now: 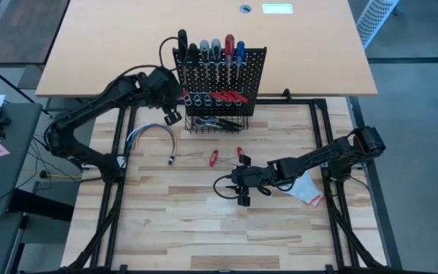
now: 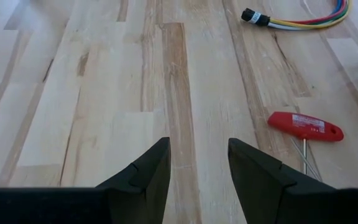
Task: Hang tools onto peg board
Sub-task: Hang the red allen wrench on the pegboard
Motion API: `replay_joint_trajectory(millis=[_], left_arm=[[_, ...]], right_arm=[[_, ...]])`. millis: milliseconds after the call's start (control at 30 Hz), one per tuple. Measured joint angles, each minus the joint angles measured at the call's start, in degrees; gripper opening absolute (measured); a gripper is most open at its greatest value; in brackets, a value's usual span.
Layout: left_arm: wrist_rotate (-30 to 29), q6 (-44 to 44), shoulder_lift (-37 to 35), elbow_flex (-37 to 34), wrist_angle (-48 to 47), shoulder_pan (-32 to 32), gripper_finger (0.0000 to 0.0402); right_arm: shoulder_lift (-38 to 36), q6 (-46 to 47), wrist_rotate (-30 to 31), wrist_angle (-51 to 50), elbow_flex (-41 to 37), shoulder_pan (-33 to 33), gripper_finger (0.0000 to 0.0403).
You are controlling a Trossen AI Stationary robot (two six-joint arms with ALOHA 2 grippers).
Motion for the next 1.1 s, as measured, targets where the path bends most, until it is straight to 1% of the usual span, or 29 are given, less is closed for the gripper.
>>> replay_joint_trajectory(millis=[300, 433, 533, 633, 733, 833, 933, 1100], left_arm=[[3.87, 2.18, 2.78, -0.04, -0.12, 2.18, 0.0043], [4.13, 2.99, 5.29, -0.04, -0.11, 2.83, 0.0045], [3.95, 3.33, 6.85, -0.04, -0.01, 2.83, 0.0063], [4.22, 4.07, 7.18, -0.11, -0.84, 2.83, 0.0096], [4.39, 4.49, 6.85, -0.11, -1.13, 2.70, 0.0128], [4.29, 4.37, 5.44, -0.11, -2.50, 2.71, 0.0149], [4.21, 4.00, 3.31, -0.11, -4.21, 2.72, 0.0159], [4.21, 1.96, -1.32, -0.56, -7.64, 2.70, 0.0160]], right_arm=[[0.00, 0.00, 0.02, -0.08, 0.00, 0.00, 0.0166], [0.00, -0.02, 0.02, -0.09, 0.00, 0.00, 0.0166], [0.00, -0.02, 0.04, -0.06, 0.00, 0.00, 0.0166], [0.00, -0.02, 0.04, -0.17, 0.00, 0.00, 0.0166], [0.00, -0.02, 0.07, -0.20, -0.01, 0.00, 0.0166], [0.00, -0.02, 0.07, -0.30, -0.02, 0.00, 0.0166], [0.00, -0.08, 0.46, -0.35, -0.02, 0.00, 0.0166], [0.00, -0.12, 0.44, -1.31, -0.02, 0.00, 0.0166]])
